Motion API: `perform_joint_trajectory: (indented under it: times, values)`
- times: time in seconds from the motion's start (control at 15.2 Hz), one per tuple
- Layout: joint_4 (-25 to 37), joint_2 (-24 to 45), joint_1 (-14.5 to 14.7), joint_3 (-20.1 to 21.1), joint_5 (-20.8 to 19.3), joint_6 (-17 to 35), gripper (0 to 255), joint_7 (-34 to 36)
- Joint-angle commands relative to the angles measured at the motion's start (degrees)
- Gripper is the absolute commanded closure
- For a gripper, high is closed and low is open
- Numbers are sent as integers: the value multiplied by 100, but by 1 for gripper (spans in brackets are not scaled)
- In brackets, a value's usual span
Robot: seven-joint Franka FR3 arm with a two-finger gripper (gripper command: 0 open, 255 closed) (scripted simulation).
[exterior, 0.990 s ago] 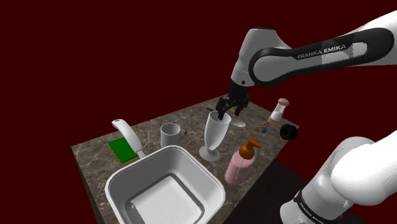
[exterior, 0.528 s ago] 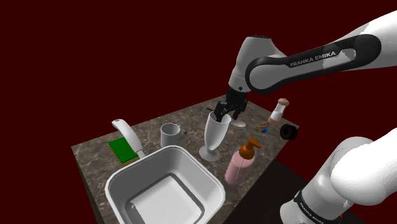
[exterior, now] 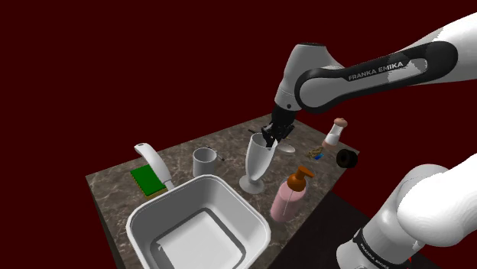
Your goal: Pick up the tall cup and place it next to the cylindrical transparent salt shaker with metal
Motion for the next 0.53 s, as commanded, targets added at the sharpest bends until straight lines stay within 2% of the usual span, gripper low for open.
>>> perform_joint_trajectory:
  times: [0.0, 0.33, 0.46]
  values:
    - [-3, 2, 0, 1, 1, 1, 255, 0]
    - [-2, 3, 1, 1, 0, 2, 255, 1]
    - [97, -75, 3, -10, 4, -176, 255, -9]
